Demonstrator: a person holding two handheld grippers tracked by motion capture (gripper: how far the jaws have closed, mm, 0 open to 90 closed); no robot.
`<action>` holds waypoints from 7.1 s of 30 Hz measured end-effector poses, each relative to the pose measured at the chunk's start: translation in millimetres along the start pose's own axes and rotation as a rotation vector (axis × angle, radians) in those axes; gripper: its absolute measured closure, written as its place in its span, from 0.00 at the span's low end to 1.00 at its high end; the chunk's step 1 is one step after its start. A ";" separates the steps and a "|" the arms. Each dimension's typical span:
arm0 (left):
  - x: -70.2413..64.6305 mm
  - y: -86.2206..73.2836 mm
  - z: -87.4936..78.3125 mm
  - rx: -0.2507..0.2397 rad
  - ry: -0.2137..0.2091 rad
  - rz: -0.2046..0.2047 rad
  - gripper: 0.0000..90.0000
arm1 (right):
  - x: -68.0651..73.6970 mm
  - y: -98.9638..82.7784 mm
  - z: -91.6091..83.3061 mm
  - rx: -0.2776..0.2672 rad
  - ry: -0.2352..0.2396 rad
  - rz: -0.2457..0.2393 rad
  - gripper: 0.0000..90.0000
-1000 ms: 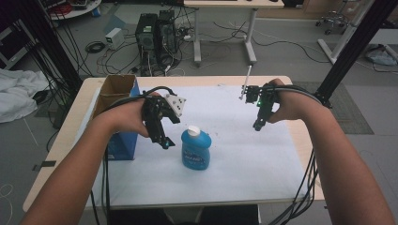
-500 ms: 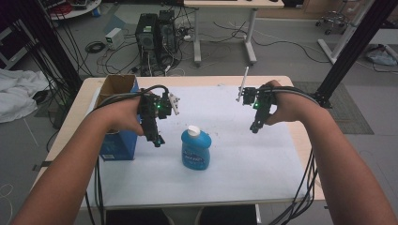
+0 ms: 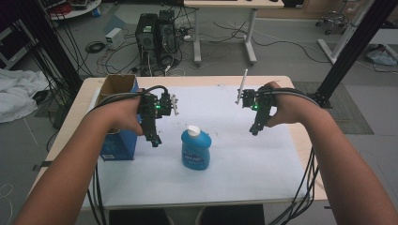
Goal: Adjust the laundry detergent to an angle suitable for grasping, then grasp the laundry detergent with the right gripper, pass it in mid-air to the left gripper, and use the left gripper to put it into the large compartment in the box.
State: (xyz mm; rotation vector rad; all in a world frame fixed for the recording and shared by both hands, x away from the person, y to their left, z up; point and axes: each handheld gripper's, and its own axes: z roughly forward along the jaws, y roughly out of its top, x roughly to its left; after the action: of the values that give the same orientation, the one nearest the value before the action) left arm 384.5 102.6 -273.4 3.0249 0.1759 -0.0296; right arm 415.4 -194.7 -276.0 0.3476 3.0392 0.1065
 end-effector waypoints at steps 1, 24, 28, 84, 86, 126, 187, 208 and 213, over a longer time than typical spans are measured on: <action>-0.3 0.9 -2.7 0.020 -0.001 -0.001 0.05 | 2.8 1.2 -0.4 0.000 0.001 -0.002 0.12; -9.7 -1.4 -0.7 0.047 -0.005 0.019 0.02 | -46.6 7.9 1.9 0.004 0.020 0.016 0.12; -11.1 -3.3 -0.9 0.043 0.000 0.015 0.02 | -56.1 8.9 0.7 -0.028 0.026 0.039 0.12; -15.6 -11.0 -4.0 0.027 0.030 -0.002 0.02 | -43.3 18.2 1.1 0.007 -0.002 0.006 0.12; -15.0 -11.9 -3.4 0.031 0.024 -0.004 0.02 | -41.0 16.9 -3.1 -0.008 0.000 0.008 0.12; -23.7 -28.9 7.6 -0.070 0.026 0.036 0.02 | 4.9 -21.7 -3.2 -0.343 0.084 0.154 0.12; -28.9 -40.2 11.8 -0.105 0.026 0.027 0.02 | 69.1 -4.9 74.9 -0.595 0.250 0.136 0.12; -31.4 -38.1 11.7 -0.104 0.034 0.033 0.02 | 77.6 26.1 103.7 -0.668 0.279 0.088 0.12; -31.5 -36.8 13.2 -0.100 0.035 0.030 0.02 | 77.9 28.2 103.6 -0.676 0.259 0.085 0.12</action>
State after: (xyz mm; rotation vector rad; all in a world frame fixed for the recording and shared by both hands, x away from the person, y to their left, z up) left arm 348.8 133.8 -289.7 2.9289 0.1306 0.0343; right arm 355.2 -143.3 -382.5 0.4215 2.9759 1.2234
